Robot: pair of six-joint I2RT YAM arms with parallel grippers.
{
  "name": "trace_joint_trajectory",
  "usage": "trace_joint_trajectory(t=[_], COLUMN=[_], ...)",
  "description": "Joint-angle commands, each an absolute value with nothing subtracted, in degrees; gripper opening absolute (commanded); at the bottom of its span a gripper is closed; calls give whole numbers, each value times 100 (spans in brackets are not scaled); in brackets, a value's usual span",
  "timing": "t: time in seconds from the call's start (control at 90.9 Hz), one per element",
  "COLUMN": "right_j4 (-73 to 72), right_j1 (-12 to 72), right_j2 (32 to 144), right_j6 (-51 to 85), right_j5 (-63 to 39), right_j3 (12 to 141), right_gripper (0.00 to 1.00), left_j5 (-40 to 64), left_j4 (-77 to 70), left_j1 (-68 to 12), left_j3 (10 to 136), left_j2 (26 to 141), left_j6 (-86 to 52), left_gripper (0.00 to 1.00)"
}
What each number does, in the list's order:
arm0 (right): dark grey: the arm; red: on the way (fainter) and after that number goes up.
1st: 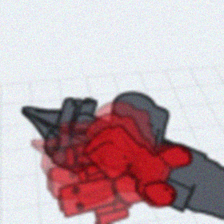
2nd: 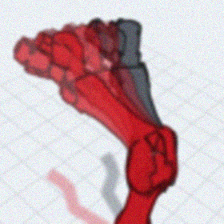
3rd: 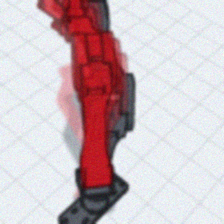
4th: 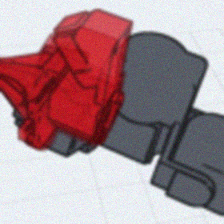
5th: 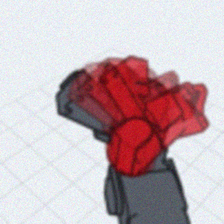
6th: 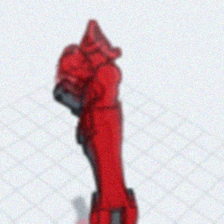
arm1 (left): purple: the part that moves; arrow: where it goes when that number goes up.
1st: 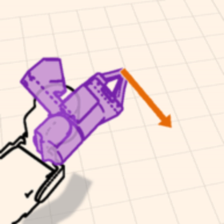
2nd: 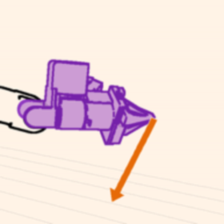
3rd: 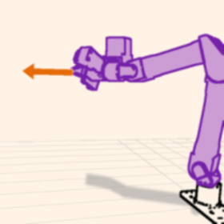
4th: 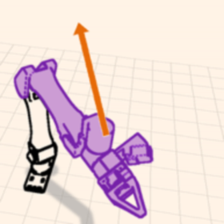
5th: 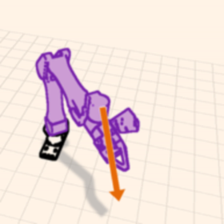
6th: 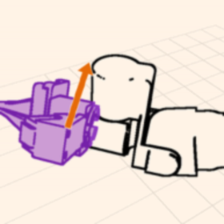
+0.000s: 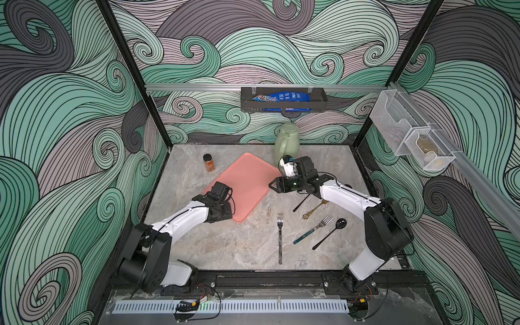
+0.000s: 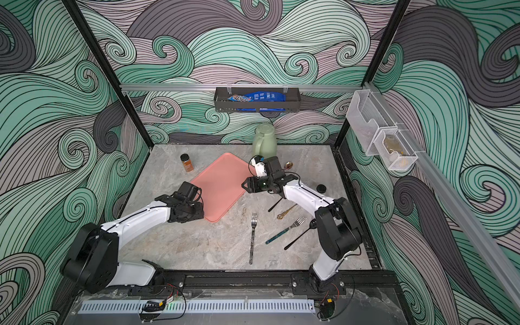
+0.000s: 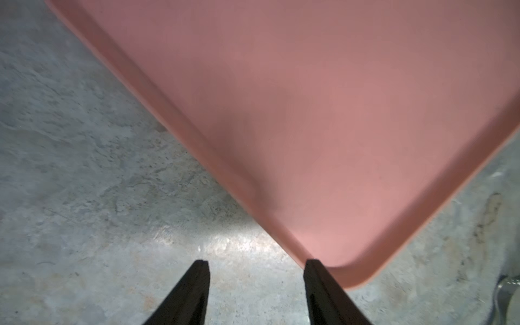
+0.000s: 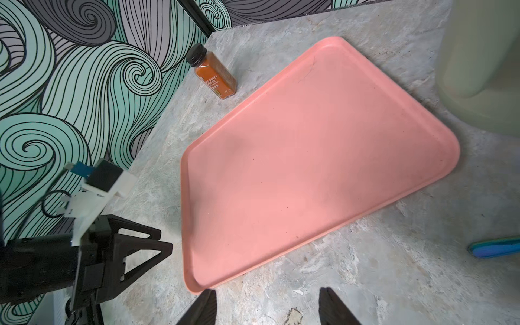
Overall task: Set the spoon and fork side by side
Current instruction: Adjust the tray at the center of the board.
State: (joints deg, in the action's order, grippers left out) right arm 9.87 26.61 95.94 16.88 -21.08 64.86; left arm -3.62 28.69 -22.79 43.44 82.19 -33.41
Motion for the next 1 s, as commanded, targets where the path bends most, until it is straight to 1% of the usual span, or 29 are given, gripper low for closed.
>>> trace_joint_trajectory(t=[0.0, 0.176, 0.363, 0.506, 0.726, 0.792, 0.991], right_j4=[926, 851, 741, 688, 747, 779, 884], right_j1=[2654, 2661, 2655, 2656, 2659, 2658, 2642], right_j2=[9419, 9412, 9311, 9261, 9167, 9180, 9228], right_j6=[1624, 1670, 1720, 1791, 1795, 1793, 1746], right_j5=[-2004, -2078, -2113, -2170, -2107, -2078, -2042], right_j3=[6378, 6214, 5987, 5905, 5850, 5855, 5888], right_gripper=[64, 65, 66, 66, 66, 66, 66], left_j5=[-333, -194, -59, -125, -109, -145, -351], left_j4=[2759, 2604, 2451, 2521, 2370, 2412, 2736], left_j1=[-2288, -2285, -2294, -2294, -2294, -2294, -2269], left_j3=[4512, 4566, 4396, 4541, 4505, 4510, 4486], left_j2=[8483, 8620, 8258, 8491, 8858, 8917, 8819], left_j6=[-3480, -3499, -3588, -3595, -3599, -3603, -3662], left_gripper=[55, 55, 55, 54, 43, 38, 33])
